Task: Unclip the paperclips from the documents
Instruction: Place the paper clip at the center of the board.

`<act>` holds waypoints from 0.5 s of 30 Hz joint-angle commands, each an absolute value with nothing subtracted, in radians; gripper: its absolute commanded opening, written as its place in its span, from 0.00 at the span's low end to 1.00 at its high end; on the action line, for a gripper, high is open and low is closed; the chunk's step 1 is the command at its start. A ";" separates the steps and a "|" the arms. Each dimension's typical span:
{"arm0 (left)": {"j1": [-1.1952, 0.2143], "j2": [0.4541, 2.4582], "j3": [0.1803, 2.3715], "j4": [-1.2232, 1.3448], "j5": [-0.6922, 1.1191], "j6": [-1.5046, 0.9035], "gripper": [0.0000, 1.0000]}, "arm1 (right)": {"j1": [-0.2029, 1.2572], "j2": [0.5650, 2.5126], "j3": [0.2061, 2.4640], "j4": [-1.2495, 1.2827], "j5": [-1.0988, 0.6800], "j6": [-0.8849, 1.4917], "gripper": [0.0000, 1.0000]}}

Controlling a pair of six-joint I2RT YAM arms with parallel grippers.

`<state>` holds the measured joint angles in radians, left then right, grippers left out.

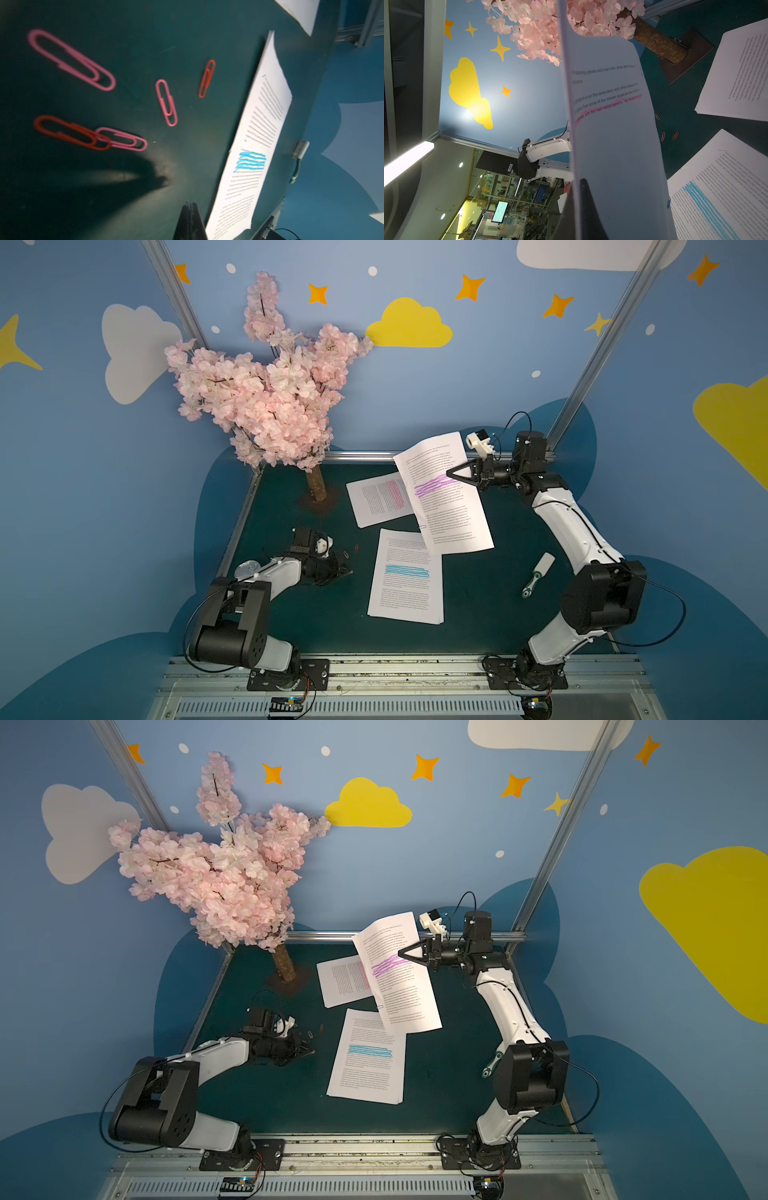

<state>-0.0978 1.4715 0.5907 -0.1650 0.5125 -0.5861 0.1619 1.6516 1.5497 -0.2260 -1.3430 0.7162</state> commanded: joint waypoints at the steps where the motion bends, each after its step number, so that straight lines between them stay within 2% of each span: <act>1: -0.095 1.489 0.575 -0.185 0.414 -0.567 0.09 | 0.170 1.650 1.578 -0.260 -1.344 0.677 0.00; 2: -0.097 1.489 0.575 -0.199 0.385 -0.570 0.23 | 0.170 1.651 1.581 -0.262 -1.346 0.674 0.00; 4: -0.094 1.473 0.577 -0.231 0.327 -0.585 0.61 | 0.170 1.651 1.585 -0.271 -1.347 0.666 0.00; 6: -0.094 1.440 0.593 -0.273 0.301 -0.575 0.82 | 0.170 1.649 1.587 -0.286 -1.349 0.654 0.00; 8: -0.094 1.396 0.616 -0.320 0.279 -0.560 0.92 | 0.170 1.646 1.587 -0.297 -1.349 0.643 0.00; 9: -0.094 1.372 0.628 -0.344 0.270 -0.549 0.94 | 0.170 1.645 1.585 -0.298 -1.349 0.641 0.00; 12: -0.095 1.314 0.695 -0.432 0.268 -0.503 0.97 | 0.170 1.644 1.588 -0.298 -1.350 0.642 0.00; 15: -0.110 1.276 0.792 -0.452 0.377 -0.444 0.97 | 0.170 1.648 1.600 -0.278 -1.356 0.667 0.00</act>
<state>-0.0990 1.3197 0.7052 -0.3897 0.3225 -0.5251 0.1665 1.6520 1.5562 -0.2848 -1.3437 0.6689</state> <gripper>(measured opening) 0.975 0.044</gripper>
